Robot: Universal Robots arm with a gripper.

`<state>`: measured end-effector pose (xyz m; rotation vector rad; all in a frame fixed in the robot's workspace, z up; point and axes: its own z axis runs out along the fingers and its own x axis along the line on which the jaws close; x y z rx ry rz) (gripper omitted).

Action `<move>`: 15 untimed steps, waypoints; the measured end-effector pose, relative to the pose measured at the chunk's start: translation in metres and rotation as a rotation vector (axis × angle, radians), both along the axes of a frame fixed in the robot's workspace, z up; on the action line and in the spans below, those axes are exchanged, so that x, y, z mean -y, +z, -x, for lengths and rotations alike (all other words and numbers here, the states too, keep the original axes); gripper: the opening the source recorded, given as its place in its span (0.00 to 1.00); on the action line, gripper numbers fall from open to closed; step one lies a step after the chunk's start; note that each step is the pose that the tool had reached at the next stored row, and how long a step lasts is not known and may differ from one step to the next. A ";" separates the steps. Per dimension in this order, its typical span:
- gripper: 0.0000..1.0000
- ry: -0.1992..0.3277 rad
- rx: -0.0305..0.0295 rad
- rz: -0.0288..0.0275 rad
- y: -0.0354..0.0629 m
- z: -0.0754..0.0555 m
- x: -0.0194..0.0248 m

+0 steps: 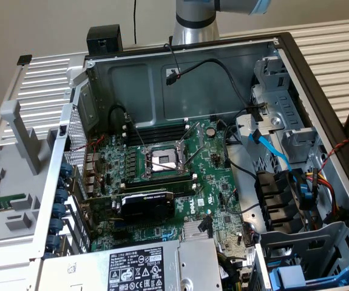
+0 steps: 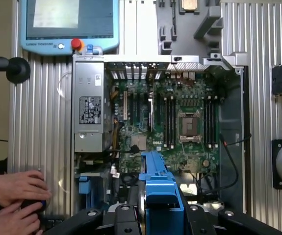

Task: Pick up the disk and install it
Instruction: 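Pick up the disk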

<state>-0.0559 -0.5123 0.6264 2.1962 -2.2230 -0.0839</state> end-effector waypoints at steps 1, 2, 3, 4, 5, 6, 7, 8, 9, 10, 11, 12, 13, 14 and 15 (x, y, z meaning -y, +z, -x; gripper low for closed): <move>0.37 0.000 0.0000 -0.0002 -0.0005 -0.001 0.0021; 0.37 0.000 0.0000 -0.0004 -0.0009 -0.003 0.0042; 0.37 0.000 0.0000 -0.0005 -0.0014 -0.004 0.0064; 0.37 0.000 0.0000 -0.0007 -0.0019 -0.006 0.0087; 0.37 0.000 0.0000 -0.0009 -0.0023 -0.007 0.0107; 0.37 0.000 0.0000 -0.0009 -0.0027 -0.009 0.0128; 0.37 0.000 0.0000 -0.0011 -0.0032 -0.010 0.0151; 0.37 0.000 0.0000 -0.0012 -0.0037 -0.012 0.0171; 0.37 0.000 0.0000 -0.0014 -0.0043 -0.013 0.0192; 0.37 0.000 0.0000 -0.0016 -0.0048 -0.014 0.0212; 0.37 0.000 0.0000 -0.0018 -0.0054 -0.016 0.0234; 0.37 0.000 -0.0001 -0.0019 -0.0060 -0.017 0.0255; 0.37 0.000 0.0000 -0.0021 -0.0068 -0.019 0.0274; 0.37 0.000 -0.0001 -0.0022 -0.0076 -0.020 0.0292; 0.37 0.000 -0.0001 -0.0022 -0.0084 -0.021 0.0311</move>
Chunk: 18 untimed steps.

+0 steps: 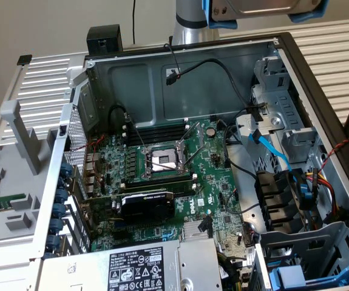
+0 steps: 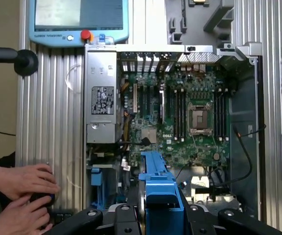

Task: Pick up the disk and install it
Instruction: 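Pick up the disk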

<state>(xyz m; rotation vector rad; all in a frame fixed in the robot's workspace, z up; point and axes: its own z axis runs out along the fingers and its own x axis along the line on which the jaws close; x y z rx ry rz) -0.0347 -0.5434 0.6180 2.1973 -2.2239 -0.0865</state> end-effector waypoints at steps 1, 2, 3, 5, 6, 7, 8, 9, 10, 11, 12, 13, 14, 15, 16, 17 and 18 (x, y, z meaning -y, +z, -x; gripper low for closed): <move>0.37 0.000 0.0000 -0.0002 -0.0010 -0.001 0.0019; 0.37 0.000 0.0000 -0.0003 -0.0020 -0.003 0.0037; 0.37 0.000 0.0001 -0.0003 -0.0033 -0.004 0.0052; 0.37 0.000 0.0000 -0.0004 -0.0060 -0.007 0.0082; 0.37 0.000 0.0000 -0.0003 -0.0072 -0.009 0.0097; 0.37 0.000 0.0000 -0.0002 -0.0084 -0.010 0.0112; 0.37 0.000 0.0000 -0.0004 -0.0096 -0.012 0.0126; 0.37 0.000 0.0001 -0.0004 -0.0108 -0.014 0.0141; 0.37 0.000 0.0001 -0.0005 -0.0120 -0.015 0.0156; 0.37 0.000 0.0001 -0.0005 -0.0131 -0.017 0.0171; 0.37 0.000 0.0000 -0.0004 -0.0142 -0.019 0.0186; 0.37 0.000 0.0000 -0.0004 -0.0155 -0.020 0.0201; 0.37 0.000 0.0000 -0.0005 -0.0168 -0.022 0.0215; 0.37 -0.001 0.0000 -0.0004 -0.0181 -0.023 0.0227; 0.37 -0.001 0.0000 -0.0004 -0.0195 -0.025 0.0240; 0.37 -0.001 0.0000 -0.0004 -0.0207 -0.027 0.0253; 0.37 -0.001 0.0000 -0.0002 -0.0217 -0.028 0.0266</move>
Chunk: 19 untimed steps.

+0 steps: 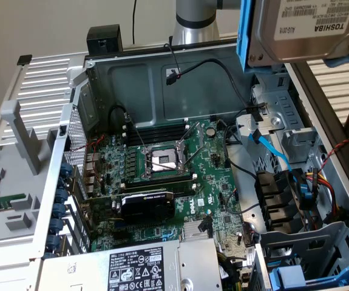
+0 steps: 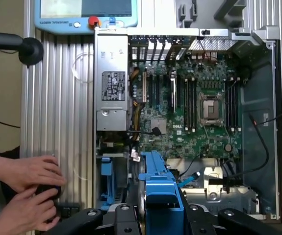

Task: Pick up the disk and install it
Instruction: 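Pick up the disk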

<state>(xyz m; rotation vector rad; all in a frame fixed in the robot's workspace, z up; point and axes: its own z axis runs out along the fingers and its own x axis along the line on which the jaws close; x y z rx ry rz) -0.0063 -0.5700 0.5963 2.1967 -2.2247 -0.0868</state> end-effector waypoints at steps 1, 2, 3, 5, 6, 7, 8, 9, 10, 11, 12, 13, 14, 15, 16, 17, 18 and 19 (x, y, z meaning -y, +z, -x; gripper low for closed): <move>0.37 0.000 0.0001 -0.0001 -0.0011 -0.002 0.0013; 0.37 0.000 0.0001 -0.0002 -0.0022 -0.003 0.0028; 0.37 0.000 0.0001 -0.0002 -0.0033 -0.004 0.0044; 0.37 -0.001 0.0000 -0.0002 -0.0059 -0.007 0.0077; 0.37 -0.001 0.0001 -0.0005 -0.0075 -0.008 0.0093; 0.37 -0.001 0.0001 -0.0007 -0.0091 -0.009 0.0108; 0.37 -0.001 0.0000 -0.0008 -0.0110 -0.010 0.0124; 0.37 -0.002 0.0000 -0.0010 -0.0128 -0.011 0.0137; 0.37 -0.002 0.0001 -0.0012 -0.0146 -0.012 0.0149; 0.37 -0.002 0.0001 -0.0012 -0.0163 -0.014 0.0160; 0.37 -0.003 0.0000 -0.0014 -0.0183 -0.015 0.0172; 0.37 -0.004 0.0000 -0.0014 -0.0200 -0.016 0.0182; 0.37 -0.004 0.0001 -0.0016 -0.0219 -0.017 0.0192; 0.37 -0.005 0.0001 -0.0016 -0.0236 -0.018 0.0201; 0.37 -0.006 0.0001 -0.0017 -0.0256 -0.018 0.0208; 0.37 -0.008 0.0001 -0.0018 -0.0273 -0.019 0.0215; 0.37 -0.009 0.0000 -0.0018 -0.0292 -0.020 0.0221; 0.37 -0.010 0.0000 -0.0018 -0.0309 -0.021 0.0228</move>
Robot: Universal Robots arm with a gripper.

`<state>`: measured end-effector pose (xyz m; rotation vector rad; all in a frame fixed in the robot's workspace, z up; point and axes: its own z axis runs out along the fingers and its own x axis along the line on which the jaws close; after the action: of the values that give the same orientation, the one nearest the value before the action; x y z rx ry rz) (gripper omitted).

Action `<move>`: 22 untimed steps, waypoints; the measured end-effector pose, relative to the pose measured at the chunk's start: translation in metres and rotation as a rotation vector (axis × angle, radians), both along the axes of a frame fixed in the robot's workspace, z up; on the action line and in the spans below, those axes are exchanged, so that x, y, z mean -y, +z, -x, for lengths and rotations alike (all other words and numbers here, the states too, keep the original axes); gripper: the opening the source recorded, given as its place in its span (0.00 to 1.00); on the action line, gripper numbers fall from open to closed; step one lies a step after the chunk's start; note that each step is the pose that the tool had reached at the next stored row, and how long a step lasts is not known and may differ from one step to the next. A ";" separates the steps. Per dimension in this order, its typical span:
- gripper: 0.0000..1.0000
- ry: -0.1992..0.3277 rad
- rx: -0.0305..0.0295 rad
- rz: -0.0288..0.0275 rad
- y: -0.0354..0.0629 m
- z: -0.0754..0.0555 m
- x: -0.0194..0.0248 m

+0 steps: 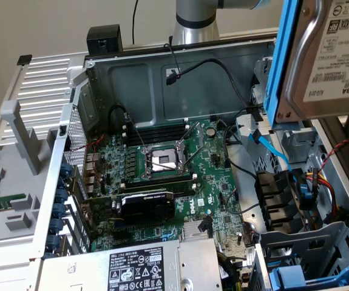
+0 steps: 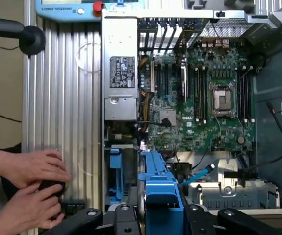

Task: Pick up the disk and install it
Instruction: 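Pick up the disk, then insert the disk into the insertion slot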

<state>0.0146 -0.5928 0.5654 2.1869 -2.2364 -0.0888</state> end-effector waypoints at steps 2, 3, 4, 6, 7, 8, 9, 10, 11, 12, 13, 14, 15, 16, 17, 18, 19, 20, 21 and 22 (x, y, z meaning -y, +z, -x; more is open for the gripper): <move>0.37 -0.002 0.0000 0.0001 -0.0036 -0.002 0.0010; 0.37 -0.003 0.0000 0.0002 -0.0054 -0.003 0.0015; 0.37 -0.004 0.0000 0.0001 -0.0072 -0.004 0.0020; 0.37 -0.006 0.0001 -0.0003 -0.0105 -0.005 0.0029; 0.37 -0.006 0.0000 -0.0001 -0.0107 -0.006 0.0030; 0.37 -0.006 0.0000 0.0000 -0.0107 -0.006 0.0030; 0.37 -0.006 0.0000 0.0000 -0.0107 -0.006 0.0030; 0.37 -0.006 0.0000 0.0000 -0.0107 -0.006 0.0030; 0.37 -0.006 0.0000 -0.0001 -0.0107 -0.006 0.0030; 0.37 -0.006 0.0000 0.0002 -0.0107 -0.006 0.0030; 0.37 -0.006 0.0000 0.0001 -0.0108 -0.006 0.0030; 0.37 -0.006 0.0000 0.0001 -0.0108 -0.006 0.0030; 0.37 -0.005 0.0000 0.0000 -0.0111 -0.006 0.0030; 0.37 -0.006 0.0000 -0.0002 -0.0114 -0.006 0.0030; 0.37 -0.006 0.0000 -0.0001 -0.0115 -0.006 0.0030; 0.37 -0.006 0.0000 0.0000 -0.0114 -0.006 0.0030; 0.37 -0.006 0.0000 0.0004 -0.0114 -0.006 0.0029; 0.37 -0.006 0.0000 0.0005 -0.0118 -0.006 0.0024; 0.37 -0.005 0.0001 0.0003 -0.0123 -0.006 0.0022; 0.37 -0.006 0.0001 -0.0001 -0.0127 -0.006 0.0020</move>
<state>0.0210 -0.5948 0.5527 2.1809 -2.2428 -0.0889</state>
